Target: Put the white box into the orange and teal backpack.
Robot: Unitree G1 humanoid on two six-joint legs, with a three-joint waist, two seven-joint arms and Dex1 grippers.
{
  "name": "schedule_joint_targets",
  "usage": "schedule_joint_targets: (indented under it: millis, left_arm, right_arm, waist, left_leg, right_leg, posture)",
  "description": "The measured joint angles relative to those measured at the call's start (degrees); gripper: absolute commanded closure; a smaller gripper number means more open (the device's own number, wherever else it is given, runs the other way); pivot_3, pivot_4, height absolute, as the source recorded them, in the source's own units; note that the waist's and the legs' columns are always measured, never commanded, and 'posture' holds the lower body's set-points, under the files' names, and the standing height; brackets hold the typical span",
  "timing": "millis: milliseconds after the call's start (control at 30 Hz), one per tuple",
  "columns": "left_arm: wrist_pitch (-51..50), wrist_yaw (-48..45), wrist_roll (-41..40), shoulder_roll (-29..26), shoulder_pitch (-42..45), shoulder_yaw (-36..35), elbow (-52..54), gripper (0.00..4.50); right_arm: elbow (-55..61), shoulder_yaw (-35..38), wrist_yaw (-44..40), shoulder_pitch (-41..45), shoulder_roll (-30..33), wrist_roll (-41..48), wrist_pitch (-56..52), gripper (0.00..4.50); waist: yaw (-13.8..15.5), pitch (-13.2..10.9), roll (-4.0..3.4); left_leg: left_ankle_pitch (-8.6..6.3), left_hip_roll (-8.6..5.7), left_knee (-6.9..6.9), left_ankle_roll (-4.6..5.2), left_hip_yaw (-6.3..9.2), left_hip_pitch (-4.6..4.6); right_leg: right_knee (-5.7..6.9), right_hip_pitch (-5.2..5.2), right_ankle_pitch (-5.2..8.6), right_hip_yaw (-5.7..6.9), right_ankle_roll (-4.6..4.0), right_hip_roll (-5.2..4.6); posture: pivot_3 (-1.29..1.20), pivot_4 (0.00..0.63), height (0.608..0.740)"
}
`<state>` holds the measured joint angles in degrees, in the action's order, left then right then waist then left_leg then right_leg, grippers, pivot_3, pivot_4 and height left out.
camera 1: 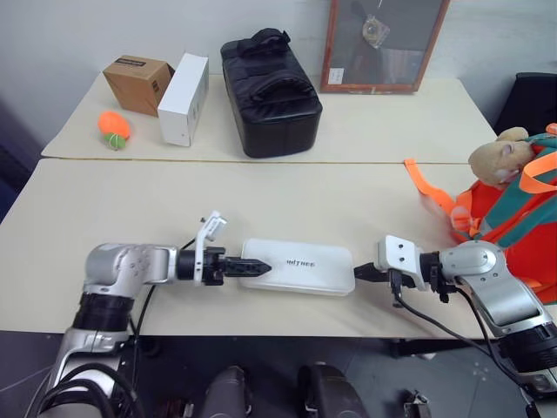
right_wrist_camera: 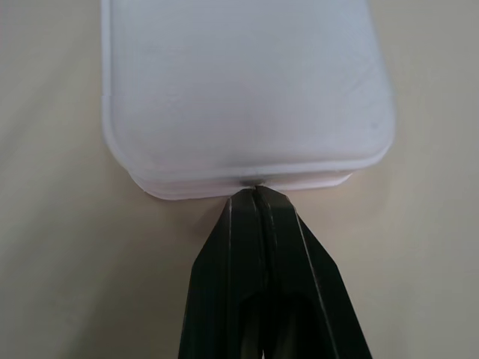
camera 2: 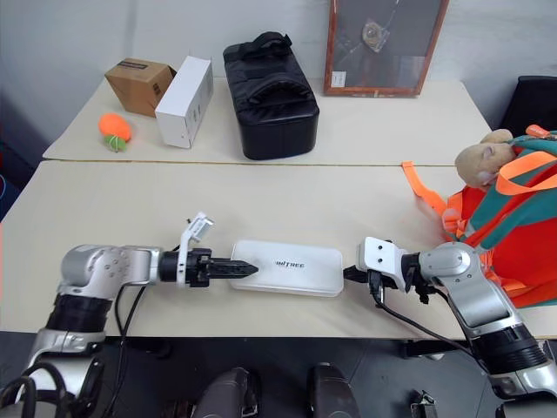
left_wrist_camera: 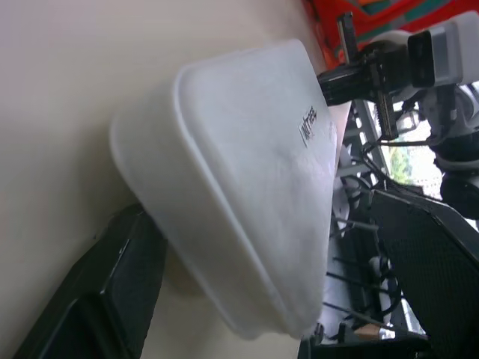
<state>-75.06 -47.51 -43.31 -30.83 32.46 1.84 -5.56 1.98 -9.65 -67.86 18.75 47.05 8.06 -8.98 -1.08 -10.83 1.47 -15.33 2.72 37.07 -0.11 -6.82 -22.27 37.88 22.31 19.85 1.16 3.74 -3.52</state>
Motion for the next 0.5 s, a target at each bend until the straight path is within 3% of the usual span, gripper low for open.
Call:
schedule_joint_targets:
  millis: [133, 167, 233, 500]
  left_arm:
    - [1.31, -1.53, 1.50, 3.43, 4.58, 2.31, -6.07, 0.10]
    - [1.31, -1.81, 1.65, 3.77, 5.39, 2.60, -6.93, 0.28]
    - [1.34, -2.11, 2.15, 4.32, 6.84, 2.83, -9.03, 0.68]
    - [0.58, -6.78, -0.03, 2.41, 6.13, 0.82, -8.18, 3.05]
  right_arm:
    - [0.04, 0.03, 0.74, -0.11, -0.13, -0.07, -0.03, 4.50]
    - [0.14, 0.04, 0.89, -0.24, -0.19, -0.06, -0.03, 4.50]
    - [0.40, 0.06, 1.26, -0.92, -0.23, -0.04, -0.03, 4.50]
    - [3.66, 2.65, 4.64, -5.75, -0.53, 0.97, -0.40, 4.50]
  waist:
    - [0.41, 0.00, 0.00]
    - [0.45, 0.00, 0.00]
    - [0.49, 0.00, 0.00]
    - [0.19, 0.00, 0.01]
  left_leg:
    - [0.00, 0.01, 0.04, 0.01, -0.01, -0.02]
    - [0.00, 0.01, 0.04, 0.01, -0.01, -0.05]
    - [0.00, 0.02, 0.03, 0.01, -0.01, -0.08]
    - [0.01, 0.07, 0.01, -0.02, -0.02, -0.13]
  right_leg:
    - [0.01, 0.01, -0.01, 0.00, 0.02, 0.01]
    - [0.01, 0.04, -0.01, 0.00, 0.02, 0.02]
    - [0.01, 0.07, -0.01, 0.00, 0.02, 0.03]
    - [0.01, 0.14, -0.01, -0.02, 0.02, 0.06]
  posture:
    - [0.00, 0.150, 0.740]
    - [0.00, 0.150, 0.740]
    - [0.00, 0.150, 0.740]
    - [0.00, 0.150, 0.740]
